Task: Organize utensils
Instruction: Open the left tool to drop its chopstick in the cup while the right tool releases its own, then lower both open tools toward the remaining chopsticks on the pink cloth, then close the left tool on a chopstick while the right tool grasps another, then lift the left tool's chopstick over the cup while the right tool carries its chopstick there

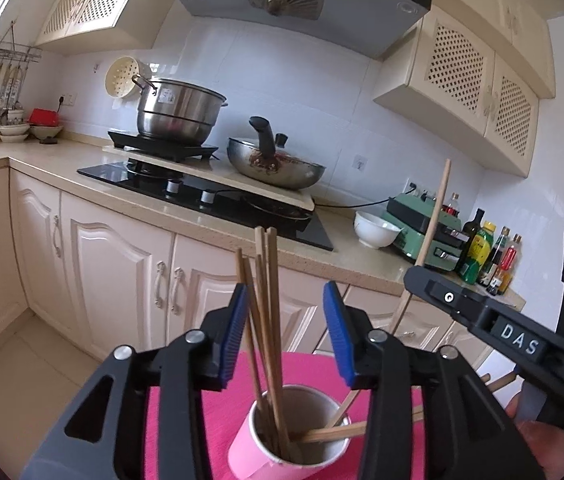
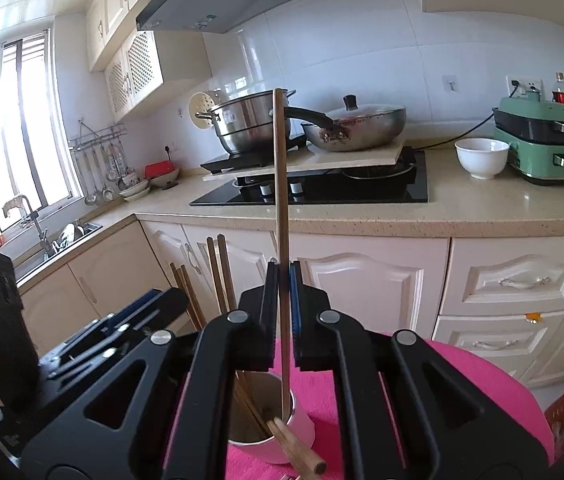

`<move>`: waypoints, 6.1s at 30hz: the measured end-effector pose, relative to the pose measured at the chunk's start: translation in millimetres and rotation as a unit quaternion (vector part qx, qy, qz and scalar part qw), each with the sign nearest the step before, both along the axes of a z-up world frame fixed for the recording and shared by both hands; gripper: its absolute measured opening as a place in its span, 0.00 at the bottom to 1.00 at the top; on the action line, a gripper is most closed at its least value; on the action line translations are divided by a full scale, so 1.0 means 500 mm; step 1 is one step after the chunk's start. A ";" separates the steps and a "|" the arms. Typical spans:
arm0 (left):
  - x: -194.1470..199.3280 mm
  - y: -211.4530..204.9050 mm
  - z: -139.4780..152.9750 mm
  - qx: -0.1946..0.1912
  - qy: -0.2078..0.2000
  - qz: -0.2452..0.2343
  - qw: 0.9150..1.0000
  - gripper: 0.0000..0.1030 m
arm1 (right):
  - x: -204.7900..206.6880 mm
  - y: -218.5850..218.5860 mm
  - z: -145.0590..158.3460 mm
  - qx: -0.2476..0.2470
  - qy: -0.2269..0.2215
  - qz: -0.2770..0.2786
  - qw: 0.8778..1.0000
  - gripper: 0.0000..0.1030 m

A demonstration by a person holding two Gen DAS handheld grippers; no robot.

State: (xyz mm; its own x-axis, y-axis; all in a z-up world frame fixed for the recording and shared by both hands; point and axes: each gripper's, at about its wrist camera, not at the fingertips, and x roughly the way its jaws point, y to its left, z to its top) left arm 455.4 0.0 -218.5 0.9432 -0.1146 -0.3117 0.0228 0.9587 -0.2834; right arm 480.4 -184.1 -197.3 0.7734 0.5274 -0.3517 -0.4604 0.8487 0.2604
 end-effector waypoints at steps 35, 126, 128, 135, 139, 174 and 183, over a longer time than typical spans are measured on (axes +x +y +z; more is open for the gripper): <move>-0.222 -0.037 0.152 0.084 0.027 -0.015 0.996 0.45 | -0.233 -0.056 0.130 -0.021 0.001 -0.078 0.997 0.42; -0.185 0.000 -0.242 0.061 0.379 -0.078 0.920 0.05 | -0.209 0.054 -0.319 -0.201 0.384 -0.057 0.899 0.06; -0.188 0.003 -0.229 0.055 0.367 -0.081 0.925 0.05 | -0.206 0.035 -0.320 -0.176 0.392 -0.056 0.901 0.06; -0.204 -0.001 -0.179 0.043 0.310 -0.101 0.944 0.05 | -0.230 -0.048 -0.289 -0.064 0.386 -0.059 0.918 0.06; -0.216 0.001 -0.140 0.031 0.266 -0.107 0.957 0.05 | -0.254 -0.071 -0.238 -0.023 0.347 -0.059 0.936 0.06; 0.019 0.048 0.101 -0.068 -0.033 -0.041 0.996 0.05 | -0.054 0.044 0.051 0.072 -0.021 -0.061 0.995 0.06; 0.072 0.040 0.058 -0.066 -0.044 -0.015 0.997 0.05 | -0.013 0.055 0.023 0.067 -0.047 -0.061 0.995 0.06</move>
